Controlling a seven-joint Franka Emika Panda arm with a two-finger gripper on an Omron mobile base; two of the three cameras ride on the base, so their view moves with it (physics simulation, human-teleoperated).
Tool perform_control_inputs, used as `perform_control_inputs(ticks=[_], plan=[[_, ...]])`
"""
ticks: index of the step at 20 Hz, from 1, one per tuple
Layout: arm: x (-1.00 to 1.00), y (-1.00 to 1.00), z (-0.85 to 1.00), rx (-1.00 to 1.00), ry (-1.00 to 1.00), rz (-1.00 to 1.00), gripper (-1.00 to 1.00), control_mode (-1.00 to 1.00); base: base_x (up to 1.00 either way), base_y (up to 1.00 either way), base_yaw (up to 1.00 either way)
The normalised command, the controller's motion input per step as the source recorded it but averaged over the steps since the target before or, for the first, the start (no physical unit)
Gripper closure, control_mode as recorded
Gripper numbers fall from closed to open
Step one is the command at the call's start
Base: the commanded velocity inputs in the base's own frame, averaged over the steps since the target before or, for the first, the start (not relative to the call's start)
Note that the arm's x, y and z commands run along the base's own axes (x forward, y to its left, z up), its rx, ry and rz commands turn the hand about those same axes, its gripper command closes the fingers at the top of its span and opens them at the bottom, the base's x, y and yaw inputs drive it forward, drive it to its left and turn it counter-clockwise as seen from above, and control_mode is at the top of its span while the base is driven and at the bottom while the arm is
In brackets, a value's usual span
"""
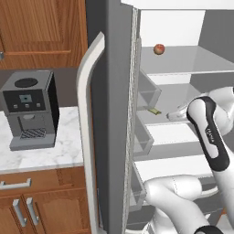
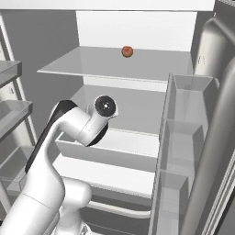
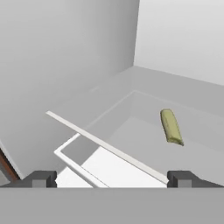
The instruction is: Pick the egg and butter from the fridge and place them by the bowl for mixing.
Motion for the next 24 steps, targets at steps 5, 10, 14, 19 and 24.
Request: perform_control_inputs(ticks=[5, 10, 14, 19, 24], plan=[[0.04, 0.18, -0.11, -0.02, 0.00, -0.04, -1.00, -1.00, 0.00, 0.00, 0.00], [0.13, 0.19, -0.29, -0.02, 0.00, -0.04, -1.00, -1.00, 0.00, 0.00, 0.00], [0.04, 0.01, -0.26, 0.00, 0.00, -0.03, -1.00, -1.00, 0.00, 0.00, 0.00], [0.01, -0.03, -0.05, 0.00, 0.00, -0.01, -1.00, -1.00, 0.00, 0.00, 0.00], [0.00, -0.17, 0.00, 0.00, 0.00, 0.00, -1.00, -1.00, 0.00, 0.00, 0.00]])
